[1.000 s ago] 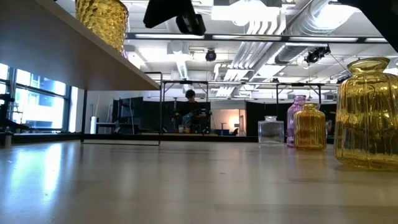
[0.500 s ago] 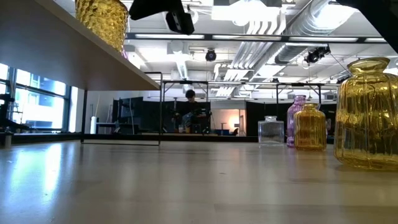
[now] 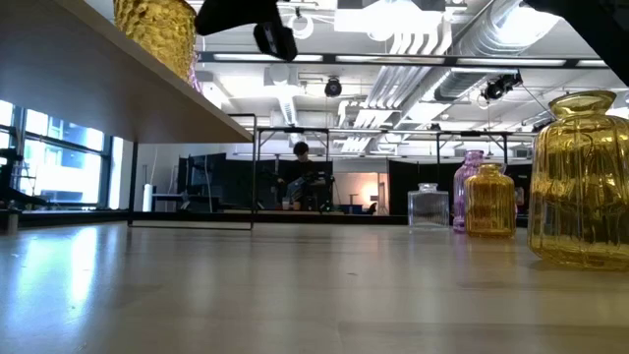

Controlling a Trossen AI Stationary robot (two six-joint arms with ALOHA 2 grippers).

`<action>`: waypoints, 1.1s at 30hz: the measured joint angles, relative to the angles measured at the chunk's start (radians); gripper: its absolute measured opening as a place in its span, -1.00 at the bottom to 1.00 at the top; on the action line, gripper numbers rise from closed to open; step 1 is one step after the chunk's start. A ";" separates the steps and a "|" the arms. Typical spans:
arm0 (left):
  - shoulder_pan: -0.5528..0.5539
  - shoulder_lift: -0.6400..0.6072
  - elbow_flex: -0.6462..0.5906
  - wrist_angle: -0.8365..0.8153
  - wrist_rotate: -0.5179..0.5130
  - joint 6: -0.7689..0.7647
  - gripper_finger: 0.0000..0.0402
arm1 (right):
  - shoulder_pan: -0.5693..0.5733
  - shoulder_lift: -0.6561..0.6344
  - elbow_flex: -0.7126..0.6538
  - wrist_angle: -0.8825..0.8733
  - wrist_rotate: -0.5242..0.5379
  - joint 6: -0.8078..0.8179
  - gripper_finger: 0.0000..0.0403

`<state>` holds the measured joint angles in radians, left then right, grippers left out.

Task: Sort vases onto shelf
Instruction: Put the top left yellow flower vase on the shelf

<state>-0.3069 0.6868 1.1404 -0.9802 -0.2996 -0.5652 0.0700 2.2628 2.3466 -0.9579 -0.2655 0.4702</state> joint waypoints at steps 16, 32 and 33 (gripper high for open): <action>0.000 0.000 0.000 -0.001 0.001 -0.005 -0.76 | -0.010 0.052 0.000 0.125 -0.051 -0.004 -1.00; 0.000 0.000 0.000 -0.001 -0.002 0.017 -0.76 | -0.011 0.073 0.000 0.239 -0.133 0.027 -1.00; 0.000 0.000 0.000 -0.001 -0.002 0.018 -0.76 | -0.011 0.079 0.002 0.272 -0.144 0.033 -1.00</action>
<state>-0.3073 0.6868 1.1400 -0.9813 -0.3016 -0.5476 0.0593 2.3418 2.3482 -0.6858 -0.4091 0.5032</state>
